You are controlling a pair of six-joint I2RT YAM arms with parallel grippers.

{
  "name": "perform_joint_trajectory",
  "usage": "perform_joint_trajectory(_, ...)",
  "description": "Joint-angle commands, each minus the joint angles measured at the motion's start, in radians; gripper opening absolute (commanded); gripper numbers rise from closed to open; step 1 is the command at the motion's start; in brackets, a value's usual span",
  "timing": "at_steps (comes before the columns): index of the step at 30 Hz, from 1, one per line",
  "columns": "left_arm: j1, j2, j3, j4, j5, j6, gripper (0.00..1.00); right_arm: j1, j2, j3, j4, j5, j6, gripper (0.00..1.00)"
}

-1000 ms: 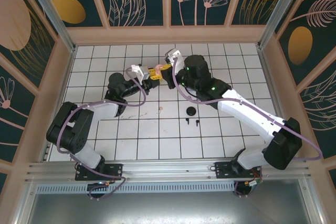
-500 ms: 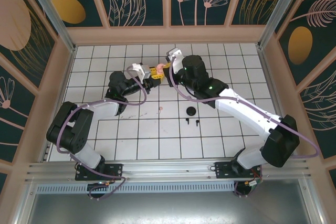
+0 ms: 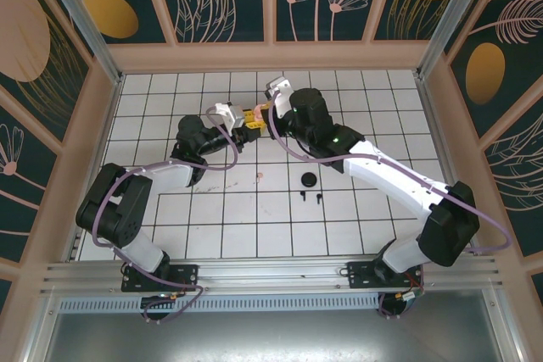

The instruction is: Insert the wireless bluetooth earbuds into the charging case

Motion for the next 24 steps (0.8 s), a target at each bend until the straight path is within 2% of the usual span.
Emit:
perform_joint_trajectory(1, -0.006, 0.002, 0.027, 0.028, 0.025, -0.011, 0.0, 0.006, 0.016, 0.028, 0.0, 0.011, 0.016, 0.1)
perform_joint_trajectory(24, -0.006, 0.028, 0.069, 0.023, -0.008, -0.032, 0.0, 0.012, -0.033, -0.046, -0.014, 0.023, 0.029, 0.08)
